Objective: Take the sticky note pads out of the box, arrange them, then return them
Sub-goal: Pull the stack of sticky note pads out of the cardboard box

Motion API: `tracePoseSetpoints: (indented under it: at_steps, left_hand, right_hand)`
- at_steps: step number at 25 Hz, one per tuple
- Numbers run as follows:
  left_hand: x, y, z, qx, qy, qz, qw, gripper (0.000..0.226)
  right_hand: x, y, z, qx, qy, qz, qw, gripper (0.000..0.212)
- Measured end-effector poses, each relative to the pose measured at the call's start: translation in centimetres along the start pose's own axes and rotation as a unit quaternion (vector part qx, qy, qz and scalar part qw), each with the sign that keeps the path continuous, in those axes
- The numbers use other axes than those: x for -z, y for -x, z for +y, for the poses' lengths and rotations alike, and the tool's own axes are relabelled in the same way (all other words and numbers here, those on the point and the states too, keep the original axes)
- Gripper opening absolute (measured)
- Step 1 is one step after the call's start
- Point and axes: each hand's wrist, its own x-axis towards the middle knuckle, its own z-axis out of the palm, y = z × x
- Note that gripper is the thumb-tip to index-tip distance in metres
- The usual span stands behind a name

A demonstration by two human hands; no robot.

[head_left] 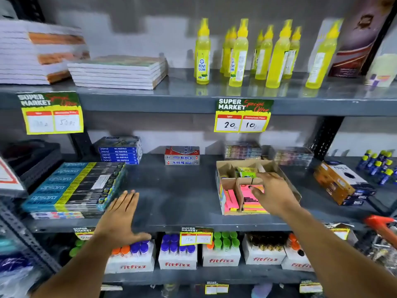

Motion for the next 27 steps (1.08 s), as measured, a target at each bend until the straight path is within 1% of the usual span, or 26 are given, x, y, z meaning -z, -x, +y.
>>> tracePoseSetpoints:
  at_steps: [1,3,6,7,10,13,16,18,21,23,24,26,27]
  left_hand:
    - [-0.8,-0.3,-0.4,-0.003,0.008,-0.029,1.000,0.138]
    - [-2.0,-0.6,-1.1,-0.004,0.004,-0.049,0.999,0.131]
    - [-3.2,-1.2,-1.2,-0.009,-0.006,-0.049,0.999,0.110]
    - [-3.3,-1.3,-1.1,-0.002,-0.005,-0.049,0.999,0.107]
    - [-3.6,-1.3,-0.8,0.014,-0.002,-0.046,0.999,0.107]
    - [-3.6,-1.4,-0.6,0.020,0.001,-0.044,0.999,0.105]
    - [-3.5,-1.4,-0.4,0.014,0.000,-0.042,0.999,0.102]
    - [-3.5,-1.4,-0.6,0.014,-0.002,-0.037,0.999,0.102]
    - [-3.6,-1.4,-0.7,0.016,0.002,-0.031,0.999,0.099]
    - [-3.7,-1.4,-0.8,0.016,0.004,-0.029,0.999,0.097]
    - [-3.8,-1.4,-0.8,0.017,0.004,-0.027,0.999,0.097]
    - [-4.0,-1.5,-1.0,0.019,0.009,-0.024,0.999,0.098]
    - [-4.1,-1.6,-1.0,0.020,0.011,-0.023,0.999,0.099]
  right_hand:
    - [-0.4,-0.7,0.1,-0.021,-0.015,-0.006,1.000,0.038]
    - [-1.1,-1.6,0.4,-0.061,-0.033,-0.028,0.997,0.034]
    - [-2.3,-2.0,0.8,-0.141,-0.011,-0.110,0.984,0.049]
    - [-2.7,-2.2,1.0,-0.154,0.000,-0.129,0.980,0.052]
    - [-3.3,-2.8,1.2,-0.171,-0.010,-0.171,0.970,0.051]
    - [-4.1,-3.8,1.4,-0.160,-0.029,-0.188,0.969,0.052]
    - [-4.5,-4.8,1.2,-0.186,-0.033,-0.190,0.963,0.056]
    - [-4.9,-5.2,1.1,-0.198,-0.020,-0.195,0.960,0.051]
    - [-5.2,-5.8,1.1,-0.223,-0.013,-0.199,0.954,0.032]
    - [-5.3,-6.1,1.1,-0.230,-0.002,-0.206,0.951,0.030]
    - [-5.5,-6.1,1.2,-0.231,-0.005,-0.222,0.947,0.035]
    - [-6.3,-6.5,1.5,-0.245,-0.043,-0.250,0.936,0.065]
    - [-6.7,-6.5,1.6,-0.264,-0.064,-0.254,0.928,0.075]
